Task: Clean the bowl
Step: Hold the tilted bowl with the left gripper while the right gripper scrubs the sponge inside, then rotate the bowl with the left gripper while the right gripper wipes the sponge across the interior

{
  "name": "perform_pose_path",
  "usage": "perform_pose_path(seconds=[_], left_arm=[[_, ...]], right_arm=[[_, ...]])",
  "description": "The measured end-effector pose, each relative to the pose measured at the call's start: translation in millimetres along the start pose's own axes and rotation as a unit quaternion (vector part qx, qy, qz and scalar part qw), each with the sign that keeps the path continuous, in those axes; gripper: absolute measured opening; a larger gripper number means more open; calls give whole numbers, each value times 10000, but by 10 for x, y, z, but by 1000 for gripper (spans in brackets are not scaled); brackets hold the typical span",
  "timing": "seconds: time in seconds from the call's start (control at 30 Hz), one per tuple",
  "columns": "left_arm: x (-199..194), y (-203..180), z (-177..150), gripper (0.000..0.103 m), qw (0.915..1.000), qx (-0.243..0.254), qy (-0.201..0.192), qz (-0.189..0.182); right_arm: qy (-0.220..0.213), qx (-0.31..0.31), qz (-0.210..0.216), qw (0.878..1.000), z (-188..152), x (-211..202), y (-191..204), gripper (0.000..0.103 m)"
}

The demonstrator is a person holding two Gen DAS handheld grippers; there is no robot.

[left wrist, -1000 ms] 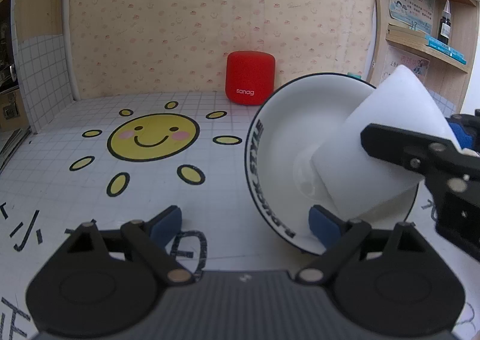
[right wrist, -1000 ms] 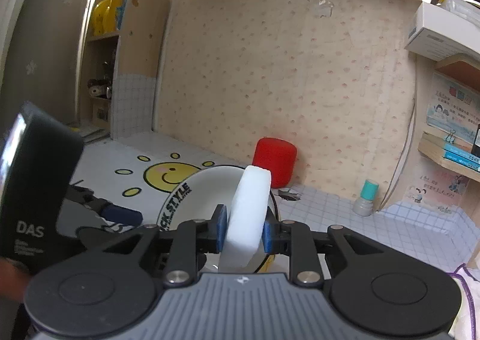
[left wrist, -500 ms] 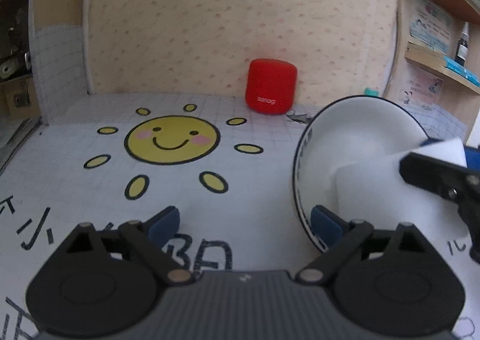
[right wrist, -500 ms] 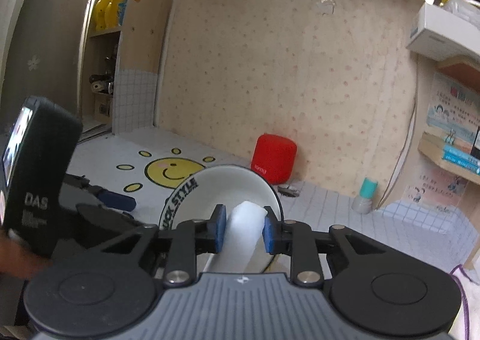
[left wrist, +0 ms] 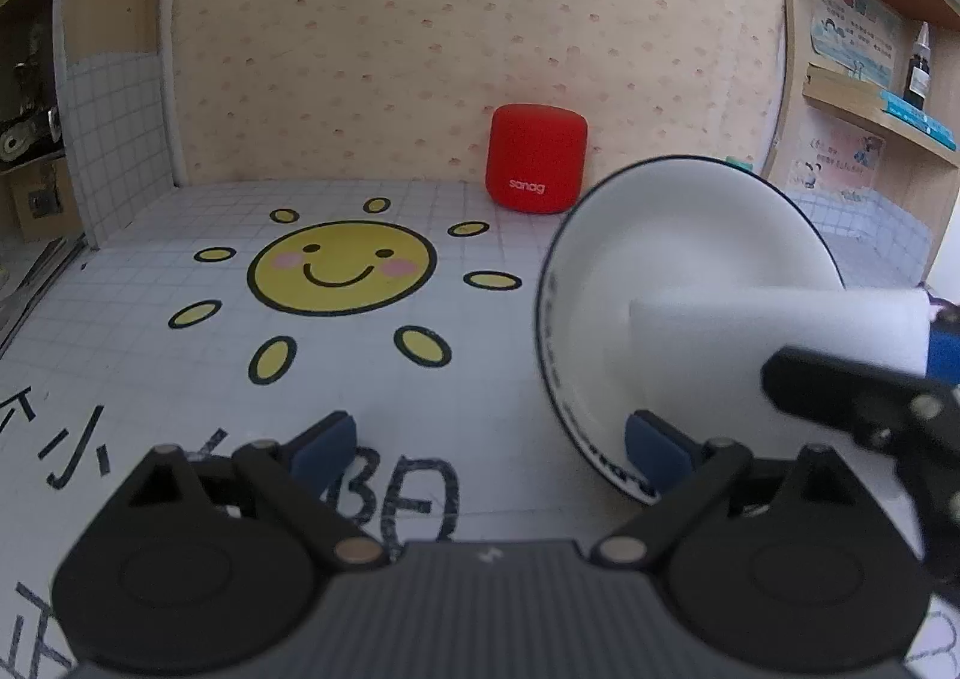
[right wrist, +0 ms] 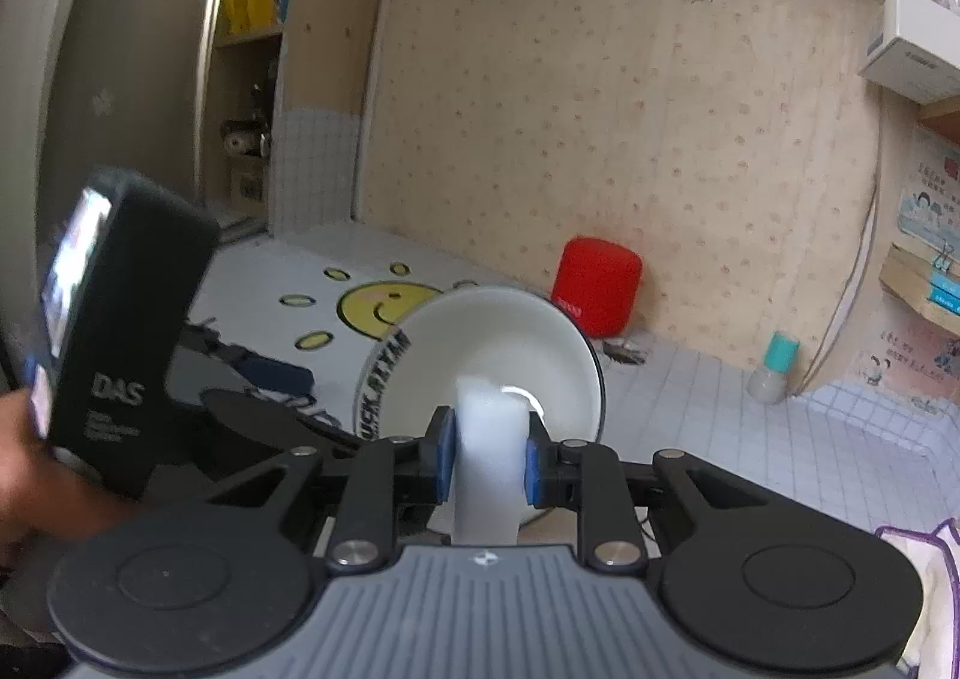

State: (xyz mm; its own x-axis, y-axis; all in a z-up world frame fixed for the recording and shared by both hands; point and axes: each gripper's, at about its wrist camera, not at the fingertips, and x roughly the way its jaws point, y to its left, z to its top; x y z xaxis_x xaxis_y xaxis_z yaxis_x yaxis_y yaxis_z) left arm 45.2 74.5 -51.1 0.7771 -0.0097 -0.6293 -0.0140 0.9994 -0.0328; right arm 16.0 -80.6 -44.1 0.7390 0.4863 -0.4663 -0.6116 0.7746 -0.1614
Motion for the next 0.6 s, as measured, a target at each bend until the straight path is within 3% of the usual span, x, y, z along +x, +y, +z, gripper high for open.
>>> perform_pose_path(seconds=[0.43, 0.6], left_arm=[[-1, -16, -5, 97, 10000, -15, -8, 13], [-10, -8, -15, 97, 10000, -25, -10, 2]], right_arm=[[-283, 355, -247, 9987, 12, -26, -117, 17], [-184, 330, -55, 9993, 20, 29, -64, 17]])
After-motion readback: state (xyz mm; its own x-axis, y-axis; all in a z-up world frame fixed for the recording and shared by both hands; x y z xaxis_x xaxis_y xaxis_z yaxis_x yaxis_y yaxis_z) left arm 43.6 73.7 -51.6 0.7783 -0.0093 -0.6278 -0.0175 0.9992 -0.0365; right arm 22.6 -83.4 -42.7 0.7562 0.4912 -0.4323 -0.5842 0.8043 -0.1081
